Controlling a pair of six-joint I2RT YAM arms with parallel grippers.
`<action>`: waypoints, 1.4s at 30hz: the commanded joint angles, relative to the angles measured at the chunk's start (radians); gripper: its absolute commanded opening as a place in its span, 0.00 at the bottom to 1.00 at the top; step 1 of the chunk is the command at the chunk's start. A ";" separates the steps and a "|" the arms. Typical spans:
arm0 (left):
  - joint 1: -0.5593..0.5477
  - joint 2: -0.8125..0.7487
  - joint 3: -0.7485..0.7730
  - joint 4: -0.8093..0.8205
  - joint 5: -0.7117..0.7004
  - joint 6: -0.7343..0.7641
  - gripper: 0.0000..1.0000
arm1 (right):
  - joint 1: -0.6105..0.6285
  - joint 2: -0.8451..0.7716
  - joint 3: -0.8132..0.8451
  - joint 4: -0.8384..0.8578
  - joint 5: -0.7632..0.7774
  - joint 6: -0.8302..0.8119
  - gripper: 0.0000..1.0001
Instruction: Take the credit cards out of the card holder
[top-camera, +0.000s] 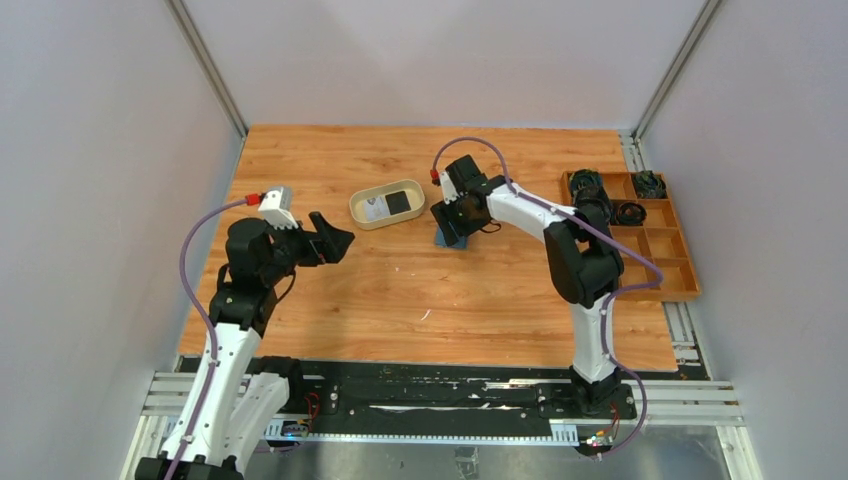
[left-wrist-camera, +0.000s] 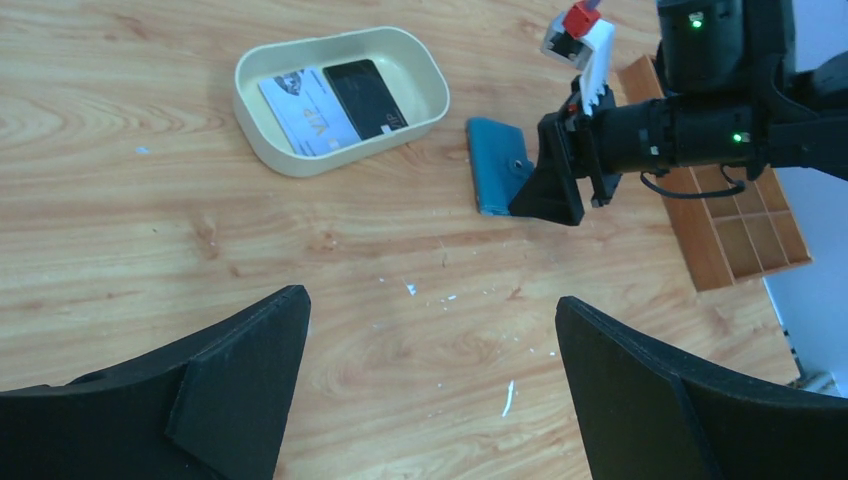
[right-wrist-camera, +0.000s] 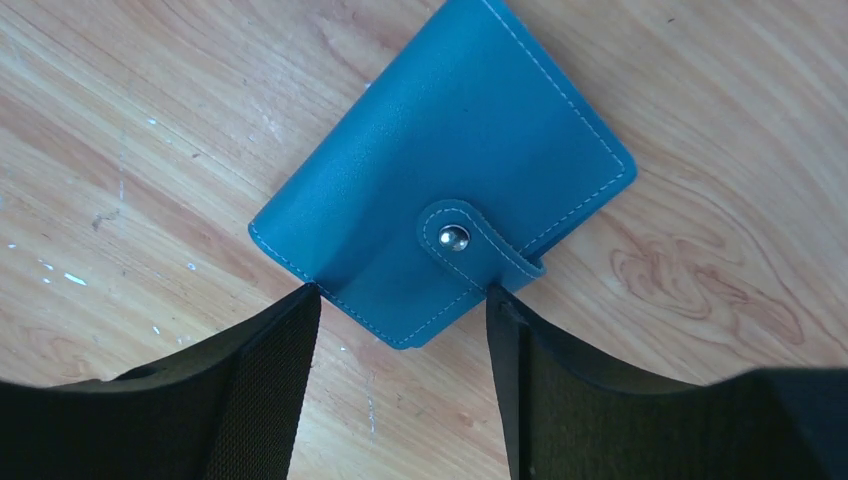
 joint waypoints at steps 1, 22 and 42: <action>-0.006 -0.030 -0.006 -0.047 0.068 0.006 1.00 | 0.012 0.007 0.011 -0.037 0.033 -0.006 0.62; -0.006 -0.019 -0.078 0.046 0.101 -0.069 1.00 | -0.011 -0.068 -0.029 0.132 0.062 -0.063 0.66; -0.006 -0.006 -0.073 0.050 0.127 -0.089 1.00 | -0.069 0.060 -0.011 0.176 -0.039 -0.017 0.49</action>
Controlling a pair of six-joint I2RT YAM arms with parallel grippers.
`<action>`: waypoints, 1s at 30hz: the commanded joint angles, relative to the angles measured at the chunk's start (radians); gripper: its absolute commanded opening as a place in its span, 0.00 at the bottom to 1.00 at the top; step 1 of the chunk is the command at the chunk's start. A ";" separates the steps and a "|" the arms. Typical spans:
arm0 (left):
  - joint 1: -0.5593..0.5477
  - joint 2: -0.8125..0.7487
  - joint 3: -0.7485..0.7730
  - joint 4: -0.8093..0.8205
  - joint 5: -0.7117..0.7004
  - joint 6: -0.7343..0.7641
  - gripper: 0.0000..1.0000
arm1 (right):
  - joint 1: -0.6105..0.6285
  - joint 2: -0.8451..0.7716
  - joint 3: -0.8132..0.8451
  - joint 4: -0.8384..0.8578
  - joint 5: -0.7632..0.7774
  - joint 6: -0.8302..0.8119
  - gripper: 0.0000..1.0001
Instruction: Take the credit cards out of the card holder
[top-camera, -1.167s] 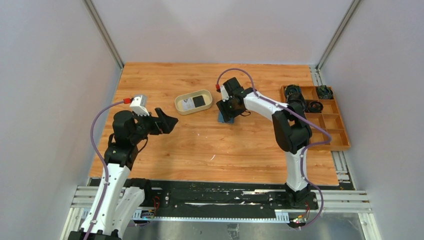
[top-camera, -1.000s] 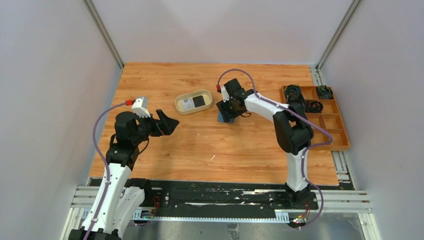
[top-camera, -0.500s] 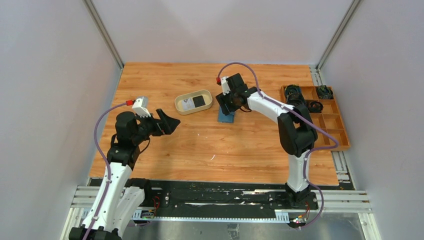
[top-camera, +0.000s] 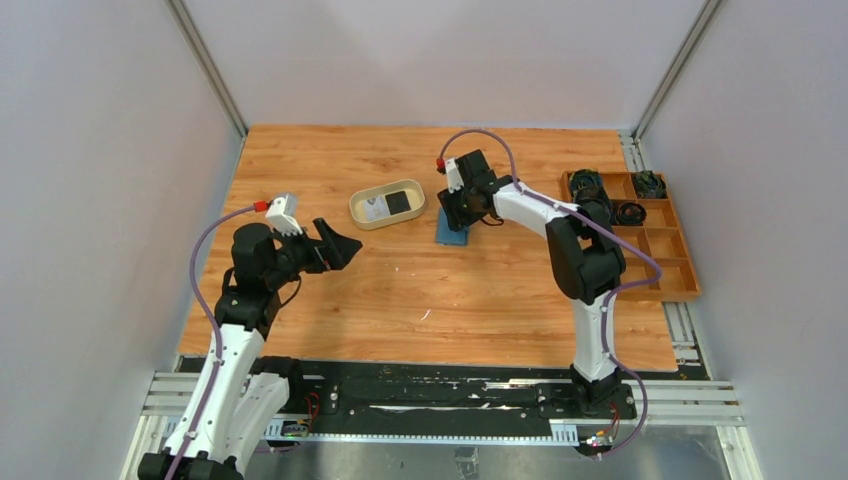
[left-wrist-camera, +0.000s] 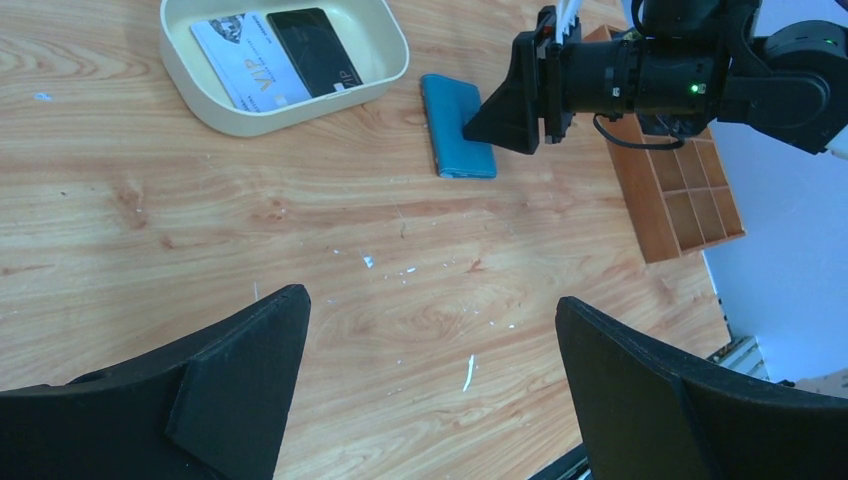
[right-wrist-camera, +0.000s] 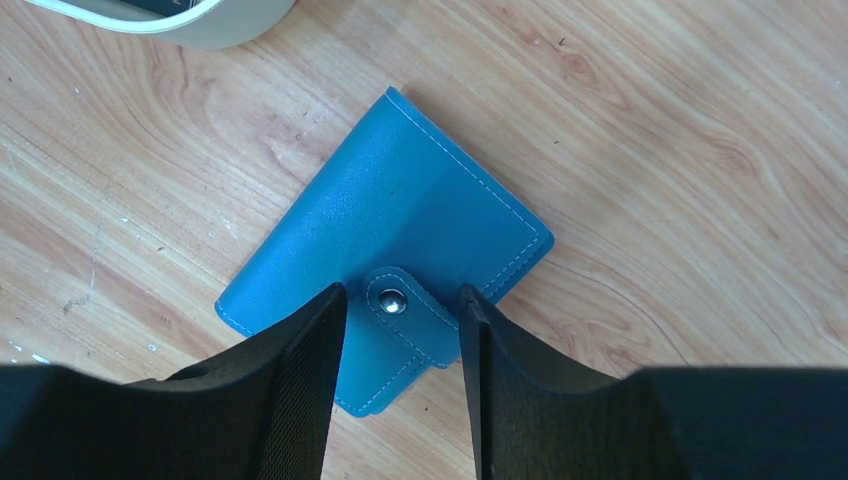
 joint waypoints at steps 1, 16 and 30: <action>-0.006 0.002 0.000 0.018 0.025 -0.008 1.00 | -0.024 0.041 0.010 0.002 -0.036 0.020 0.49; -0.185 0.093 -0.072 0.208 -0.033 -0.098 1.00 | -0.036 -0.025 -0.072 0.027 -0.160 0.031 0.00; -0.439 0.379 -0.079 0.354 -0.259 -0.122 0.69 | -0.013 -0.359 -0.391 0.162 -0.580 0.100 0.00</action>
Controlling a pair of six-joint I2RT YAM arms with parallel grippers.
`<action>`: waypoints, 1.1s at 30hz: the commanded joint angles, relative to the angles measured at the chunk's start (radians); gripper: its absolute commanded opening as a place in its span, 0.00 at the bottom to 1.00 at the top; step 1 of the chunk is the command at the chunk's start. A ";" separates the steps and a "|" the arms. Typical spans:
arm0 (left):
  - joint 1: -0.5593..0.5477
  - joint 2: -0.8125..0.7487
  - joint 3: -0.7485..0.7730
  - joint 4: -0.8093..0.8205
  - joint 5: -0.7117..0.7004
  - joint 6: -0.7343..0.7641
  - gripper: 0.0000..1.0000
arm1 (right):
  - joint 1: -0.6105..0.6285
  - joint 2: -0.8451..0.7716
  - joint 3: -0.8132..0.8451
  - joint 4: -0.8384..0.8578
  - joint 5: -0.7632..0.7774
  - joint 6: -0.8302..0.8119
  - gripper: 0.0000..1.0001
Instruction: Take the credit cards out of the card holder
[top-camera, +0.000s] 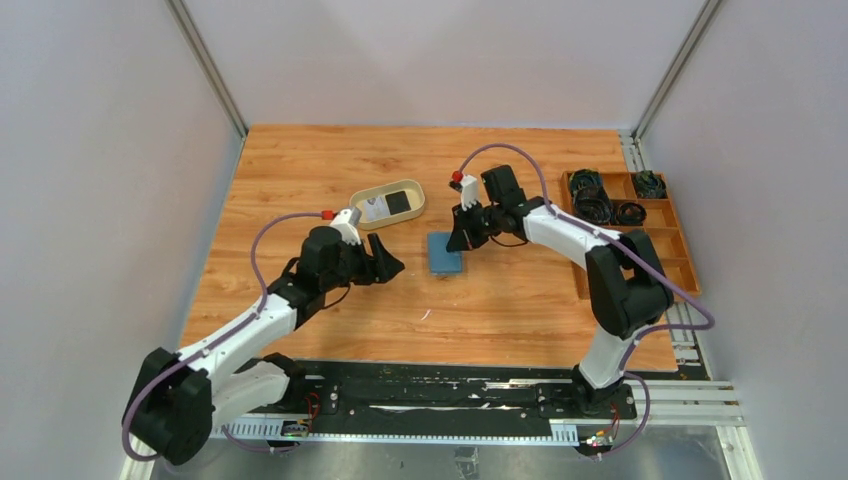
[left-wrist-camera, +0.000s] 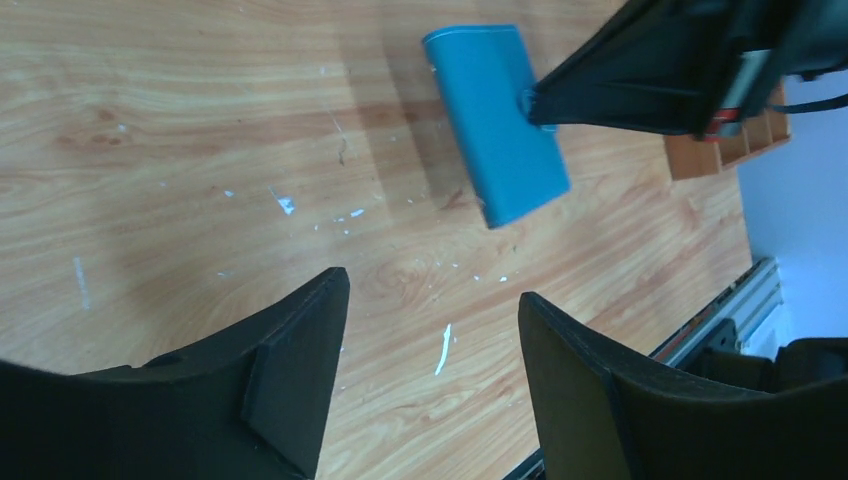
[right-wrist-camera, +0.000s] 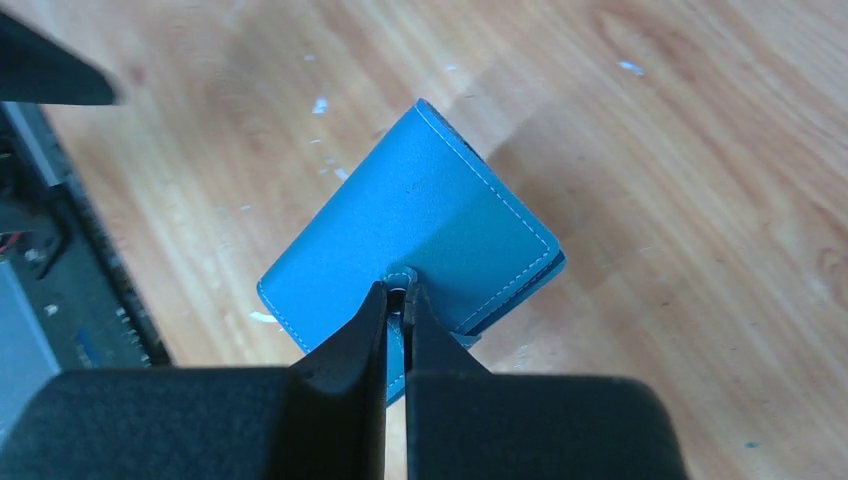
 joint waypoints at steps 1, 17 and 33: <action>-0.065 0.106 0.032 0.080 -0.036 0.006 0.70 | 0.019 -0.099 -0.084 0.075 -0.159 0.058 0.00; -0.168 0.373 0.048 0.425 0.084 -0.188 0.89 | 0.041 -0.136 -0.148 0.114 -0.213 0.072 0.00; -0.202 0.473 0.094 0.451 0.039 -0.160 0.00 | -0.124 -0.417 -0.342 0.388 -0.295 0.335 0.00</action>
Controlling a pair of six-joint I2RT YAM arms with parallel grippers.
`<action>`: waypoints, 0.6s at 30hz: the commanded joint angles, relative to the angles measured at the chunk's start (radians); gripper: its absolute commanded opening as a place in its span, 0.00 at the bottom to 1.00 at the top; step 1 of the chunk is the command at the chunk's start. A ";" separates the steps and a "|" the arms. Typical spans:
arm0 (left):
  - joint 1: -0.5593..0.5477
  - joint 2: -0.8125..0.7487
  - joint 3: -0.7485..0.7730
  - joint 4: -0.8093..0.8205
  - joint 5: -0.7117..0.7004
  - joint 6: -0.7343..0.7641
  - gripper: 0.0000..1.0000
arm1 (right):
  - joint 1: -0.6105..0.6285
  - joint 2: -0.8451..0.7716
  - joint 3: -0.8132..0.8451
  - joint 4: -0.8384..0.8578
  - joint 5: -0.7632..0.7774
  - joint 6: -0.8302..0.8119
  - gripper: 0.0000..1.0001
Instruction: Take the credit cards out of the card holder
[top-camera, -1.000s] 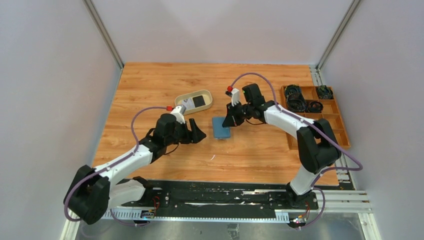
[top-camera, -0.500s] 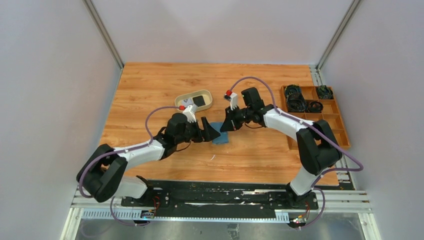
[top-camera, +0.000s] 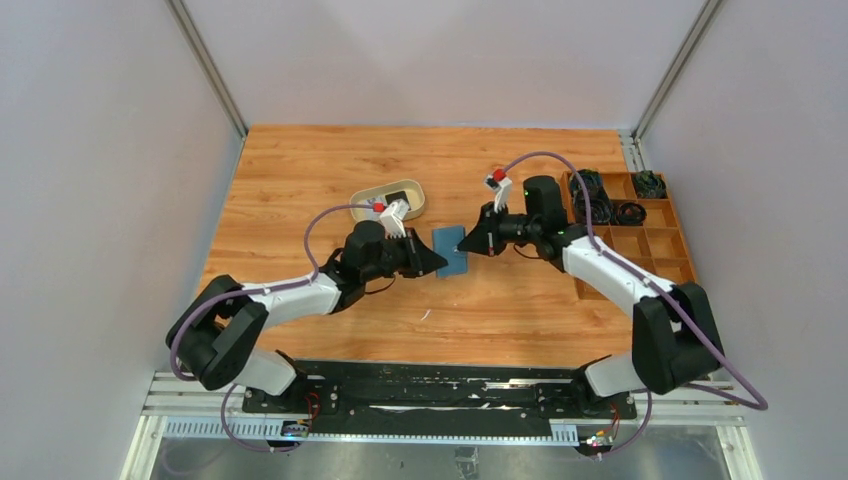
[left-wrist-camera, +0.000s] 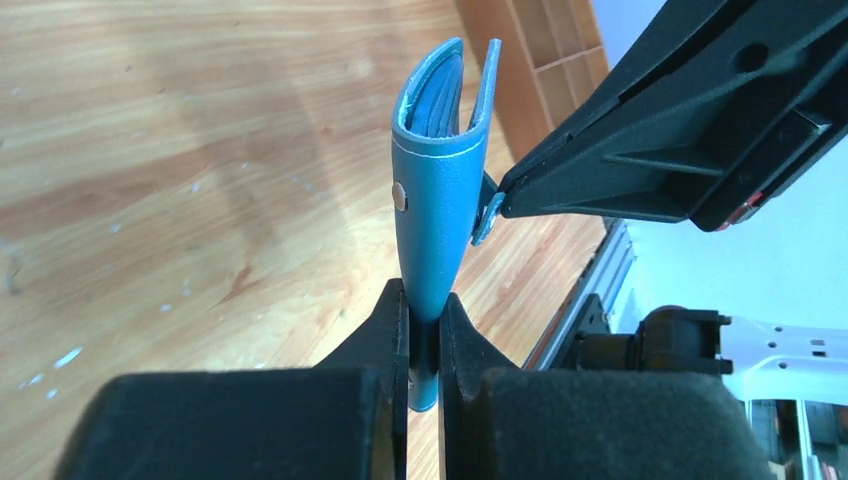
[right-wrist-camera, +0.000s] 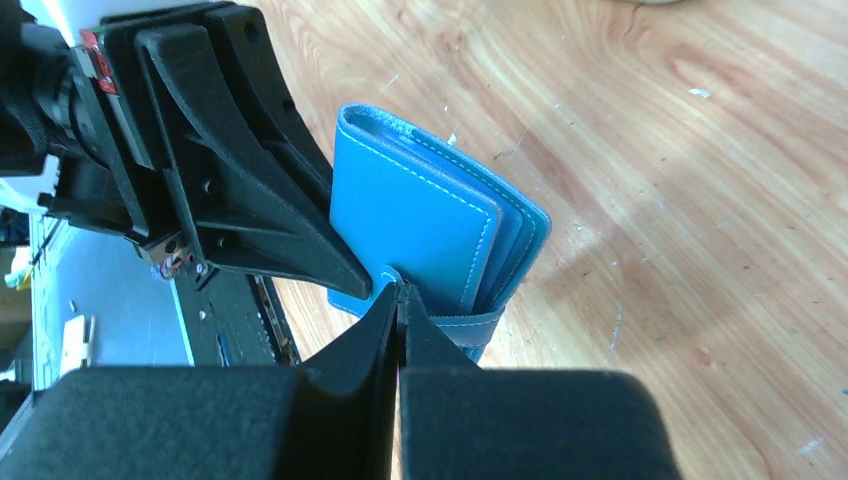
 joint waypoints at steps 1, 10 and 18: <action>-0.004 0.053 0.004 -0.009 -0.035 0.029 0.05 | -0.067 -0.068 -0.047 0.115 -0.065 0.103 0.00; -0.004 0.129 0.023 -0.010 -0.034 0.053 0.16 | -0.062 -0.013 -0.063 -0.090 0.136 0.014 0.20; -0.004 0.185 0.060 -0.011 -0.028 0.032 0.15 | 0.129 0.007 0.010 -0.252 0.513 -0.063 0.66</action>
